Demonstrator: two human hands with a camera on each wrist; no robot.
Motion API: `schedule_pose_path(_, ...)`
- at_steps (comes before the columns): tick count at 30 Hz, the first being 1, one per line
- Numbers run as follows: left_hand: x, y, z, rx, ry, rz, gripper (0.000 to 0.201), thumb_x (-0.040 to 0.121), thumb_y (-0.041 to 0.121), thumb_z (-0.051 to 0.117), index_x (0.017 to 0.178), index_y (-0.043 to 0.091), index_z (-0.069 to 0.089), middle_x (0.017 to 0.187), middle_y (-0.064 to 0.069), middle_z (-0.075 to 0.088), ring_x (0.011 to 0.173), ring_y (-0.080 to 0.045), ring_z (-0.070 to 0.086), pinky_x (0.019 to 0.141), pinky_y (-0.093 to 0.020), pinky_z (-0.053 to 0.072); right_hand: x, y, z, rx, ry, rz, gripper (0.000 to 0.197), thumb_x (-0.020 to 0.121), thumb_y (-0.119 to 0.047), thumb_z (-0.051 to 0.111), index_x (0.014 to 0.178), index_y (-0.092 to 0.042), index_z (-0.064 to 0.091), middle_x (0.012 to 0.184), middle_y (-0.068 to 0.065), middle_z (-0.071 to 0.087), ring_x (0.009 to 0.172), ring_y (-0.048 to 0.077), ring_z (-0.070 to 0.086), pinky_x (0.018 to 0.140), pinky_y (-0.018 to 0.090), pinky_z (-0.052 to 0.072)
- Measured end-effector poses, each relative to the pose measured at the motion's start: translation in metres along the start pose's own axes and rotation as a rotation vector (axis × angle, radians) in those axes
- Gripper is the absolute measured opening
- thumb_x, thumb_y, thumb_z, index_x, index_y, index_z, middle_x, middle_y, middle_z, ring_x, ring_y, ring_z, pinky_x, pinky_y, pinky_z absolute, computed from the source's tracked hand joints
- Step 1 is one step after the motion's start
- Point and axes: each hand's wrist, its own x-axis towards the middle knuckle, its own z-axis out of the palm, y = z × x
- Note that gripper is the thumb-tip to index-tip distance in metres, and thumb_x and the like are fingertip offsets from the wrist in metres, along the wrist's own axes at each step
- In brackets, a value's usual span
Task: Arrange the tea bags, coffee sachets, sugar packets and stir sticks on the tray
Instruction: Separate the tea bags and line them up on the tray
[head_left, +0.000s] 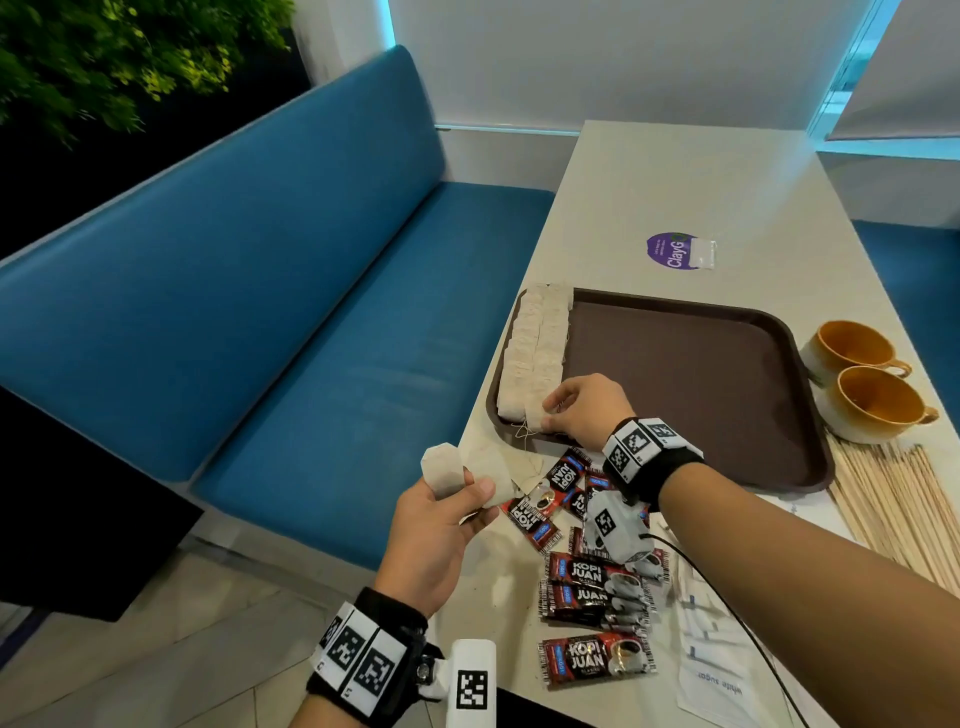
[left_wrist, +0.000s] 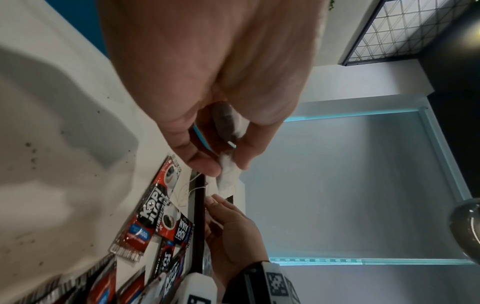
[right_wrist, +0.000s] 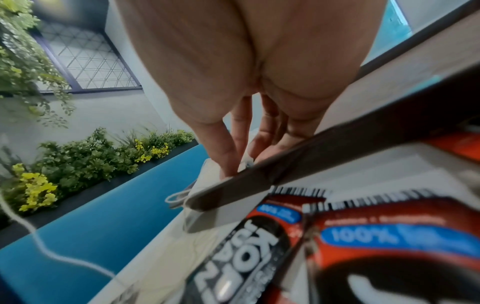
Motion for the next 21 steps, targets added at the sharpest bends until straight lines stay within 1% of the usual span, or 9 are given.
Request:
schedule_pose_path(5,-0.002,0.005,0.005,-0.015,-0.036,0.039,0.017,0.088,-0.014,0.063,0.085,0.002,0.058,0.076,-0.005,0.065,0.073,-0.017,0.068,0.067,-0.027,0.058,-0.017,0.0,-0.009,0.247,0.109,-0.071,0.007,0.085,-0.02,0.079,0.089,-0.024,0.075,0.079,-0.003,0.068,0.071,0.013,0.064,0.066,0.025,0.051)
schedule_pose_path(7,-0.003,0.008,0.008,-0.021,-0.052,0.067,0.017,0.089,-0.014,0.062,0.085,0.001,0.058,0.075,-0.005,0.065,0.073,-0.018,0.068,0.068,-0.027,0.059,-0.036,-0.009,-0.014,0.434,0.027,-0.112,0.004,0.087,-0.015,0.077,0.089,-0.016,0.075,0.076,0.0,0.066,0.067,0.014,0.062,0.068,0.033,0.055)
schedule_pose_path(9,-0.002,0.01,0.012,-0.022,-0.052,0.097,0.016,0.089,-0.014,0.062,0.085,0.001,0.058,0.075,-0.006,0.066,0.071,-0.018,0.069,0.069,-0.028,0.059,-0.059,-0.017,-0.017,0.599,-0.099,-0.185,0.009,0.089,-0.009,0.076,0.091,-0.004,0.07,0.078,0.006,0.065,0.07,0.019,0.061,0.069,0.036,0.055)
schedule_pose_path(11,0.0,0.011,0.015,-0.015,-0.044,0.116,0.015,0.088,-0.012,0.064,0.084,0.001,0.059,0.076,-0.007,0.067,0.072,-0.02,0.07,0.071,-0.029,0.06,-0.08,-0.021,-0.018,0.642,-0.177,-0.263,0.015,0.088,-0.007,0.078,0.093,0.001,0.066,0.085,0.009,0.067,0.075,0.02,0.063,0.071,0.035,0.056)
schedule_pose_path(14,0.004,0.011,0.018,-0.001,-0.041,0.131,0.013,0.088,-0.009,0.066,0.084,0.003,0.062,0.08,-0.011,0.068,0.079,-0.023,0.071,0.075,-0.03,0.06,-0.098,-0.019,-0.015,0.637,-0.221,-0.315,0.023,0.081,-0.004,0.084,0.095,-0.001,0.065,0.087,0.005,0.067,0.078,0.017,0.065,0.074,0.032,0.058)
schedule_pose_path(16,0.008,0.012,0.021,0.038,-0.043,0.147,0.013,0.088,-0.008,0.067,0.082,0.002,0.063,0.078,-0.01,0.069,0.079,-0.022,0.072,0.074,-0.03,0.06,-0.101,-0.017,-0.01,0.638,-0.18,-0.305,0.023,0.078,0.0,0.085,0.094,-0.001,0.069,0.084,0.01,0.068,0.075,0.018,0.065,0.073,0.033,0.059)
schedule_pose_path(18,0.015,0.015,0.024,0.085,-0.044,0.153,0.008,0.09,-0.005,0.067,0.085,0.0,0.065,0.081,-0.012,0.072,0.081,-0.024,0.073,0.074,-0.03,0.06,-0.098,-0.018,-0.005,0.668,-0.124,-0.274,0.018,0.078,0.004,0.083,0.092,-0.002,0.073,0.088,0.025,0.069,0.073,0.023,0.066,0.073,0.038,0.062)
schedule_pose_path(19,0.019,0.018,0.026,0.102,-0.043,0.145,0.004,0.092,-0.003,0.066,0.089,-0.001,0.065,0.085,-0.014,0.073,0.082,-0.025,0.073,0.075,-0.032,0.06,-0.095,-0.017,-0.004,0.685,-0.104,-0.254,0.018,0.079,0.006,0.082,0.092,-0.004,0.075,0.09,0.029,0.068,0.073,0.024,0.067,0.073,0.038,0.062)
schedule_pose_path(21,0.029,0.025,0.029,0.133,-0.02,0.125,0.004,0.096,0.001,0.063,0.094,-0.001,0.065,0.091,-0.015,0.073,0.083,-0.026,0.071,0.078,-0.036,0.059,-0.084,-0.017,-0.006,0.693,-0.069,-0.225,0.019,0.079,0.006,0.081,0.09,-0.008,0.077,0.083,0.023,0.067,0.069,0.024,0.067,0.07,0.034,0.062)
